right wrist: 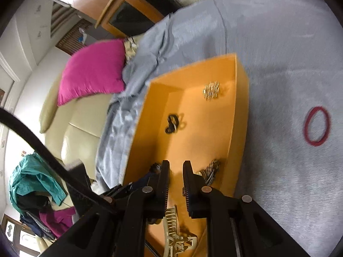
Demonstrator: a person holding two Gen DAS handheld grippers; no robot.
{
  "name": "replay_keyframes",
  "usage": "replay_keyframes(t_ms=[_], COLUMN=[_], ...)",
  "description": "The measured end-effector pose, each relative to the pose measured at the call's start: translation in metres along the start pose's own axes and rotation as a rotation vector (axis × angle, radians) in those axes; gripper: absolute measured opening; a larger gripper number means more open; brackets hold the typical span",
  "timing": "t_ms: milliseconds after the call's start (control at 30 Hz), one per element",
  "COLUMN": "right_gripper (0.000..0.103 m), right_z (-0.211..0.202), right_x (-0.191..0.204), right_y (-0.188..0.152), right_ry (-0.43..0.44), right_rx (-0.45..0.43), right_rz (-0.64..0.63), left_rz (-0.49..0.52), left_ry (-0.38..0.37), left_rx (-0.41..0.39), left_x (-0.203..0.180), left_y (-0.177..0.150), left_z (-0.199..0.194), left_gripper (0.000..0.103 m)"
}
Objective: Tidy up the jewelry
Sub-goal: 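Carry the bracelet and gold watch into the orange box and open both tools, then move both tools out of the box back over the cloth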
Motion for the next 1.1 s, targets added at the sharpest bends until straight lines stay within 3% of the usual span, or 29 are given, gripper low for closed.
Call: replay_keyframes(t_ms=[67, 133, 367, 533, 633, 733, 1100], right_gripper=[0.016, 0.016, 0.017, 0.035, 0.035, 0.035, 0.036], right_z=[-0.012, -0.029, -0.082, -0.125, -0.153, -0.181, -0.273], right_x=[0.000, -0.003, -0.018, -0.034, -0.046, -0.060, -0.118], right_y=[0.001, 0.002, -0.008, -0.019, -0.027, -0.032, -0.052], right_ry=[0.006, 0.015, 0.045, 0.052, 0.061, 0.061, 0.040], right_rx=[-0.023, -0.047, -0.102, -0.160, -0.195, -0.239, -0.393], right_rz=[0.003, 0.013, 0.055, 0.078, 0.097, 0.114, 0.185], left_rz=[0.037, 0.064, 0.134, 0.173, 0.200, 0.223, 0.345], left_ry=[0.047, 0.075, 0.146, 0.197, 0.216, 0.225, 0.219], left_rx=[-0.056, -0.105, -0.242, -0.309, -0.343, -0.387, -0.450], left_x=[-0.009, -0.018, -0.057, -0.084, -0.103, -0.125, -0.205], left_y=[0.003, 0.005, 0.009, 0.007, 0.004, 0.000, -0.006], left_z=[-0.019, -0.036, -0.104, -0.143, -0.162, -0.181, -0.213], left_gripper=[0.055, 0.060, 0.063, 0.064, 0.066, 0.080, 0.081])
Point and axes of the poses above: each gripper's, at about its wrist camera, not at the fingertips, and z roughly the way its jaws point, x to its left, y to its top, the point moved 6 cm from there along z, roughly the way its jaws point, and after that the axes turned 6 degrees about -y, right-handed, at the moved point
